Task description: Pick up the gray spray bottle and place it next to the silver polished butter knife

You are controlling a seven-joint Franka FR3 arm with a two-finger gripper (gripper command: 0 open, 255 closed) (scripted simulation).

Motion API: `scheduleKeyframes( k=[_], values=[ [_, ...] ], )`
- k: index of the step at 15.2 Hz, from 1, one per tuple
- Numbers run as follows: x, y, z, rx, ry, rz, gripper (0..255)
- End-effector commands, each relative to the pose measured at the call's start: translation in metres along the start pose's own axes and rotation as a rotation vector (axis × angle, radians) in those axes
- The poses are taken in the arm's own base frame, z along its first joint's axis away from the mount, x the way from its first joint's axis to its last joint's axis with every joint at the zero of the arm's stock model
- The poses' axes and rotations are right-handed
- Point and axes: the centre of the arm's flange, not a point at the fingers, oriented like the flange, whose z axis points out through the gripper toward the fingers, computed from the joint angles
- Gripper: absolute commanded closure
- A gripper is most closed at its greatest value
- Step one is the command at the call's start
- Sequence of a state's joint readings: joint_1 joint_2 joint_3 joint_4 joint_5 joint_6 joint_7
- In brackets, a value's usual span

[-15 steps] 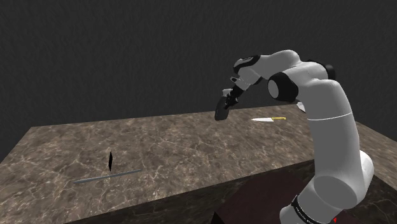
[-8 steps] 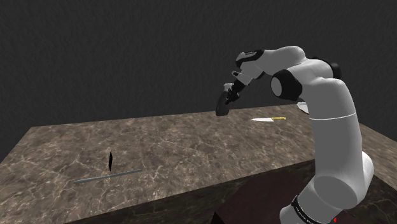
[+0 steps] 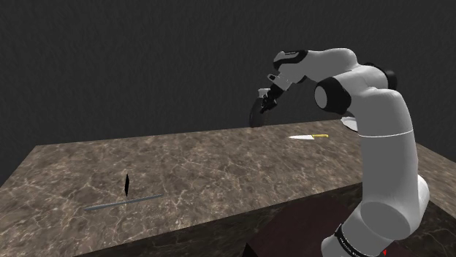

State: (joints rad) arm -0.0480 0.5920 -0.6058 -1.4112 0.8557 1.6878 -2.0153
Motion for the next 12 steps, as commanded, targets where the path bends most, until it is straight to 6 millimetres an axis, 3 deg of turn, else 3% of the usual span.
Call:
scheduleKeyframes(
  k=[1,12],
  values=[
    [0.005,0.000,-0.009,0.000,0.000,0.000,255],
    [0.035,0.000,-0.059,0.000,0.000,0.000,255]
  ],
)
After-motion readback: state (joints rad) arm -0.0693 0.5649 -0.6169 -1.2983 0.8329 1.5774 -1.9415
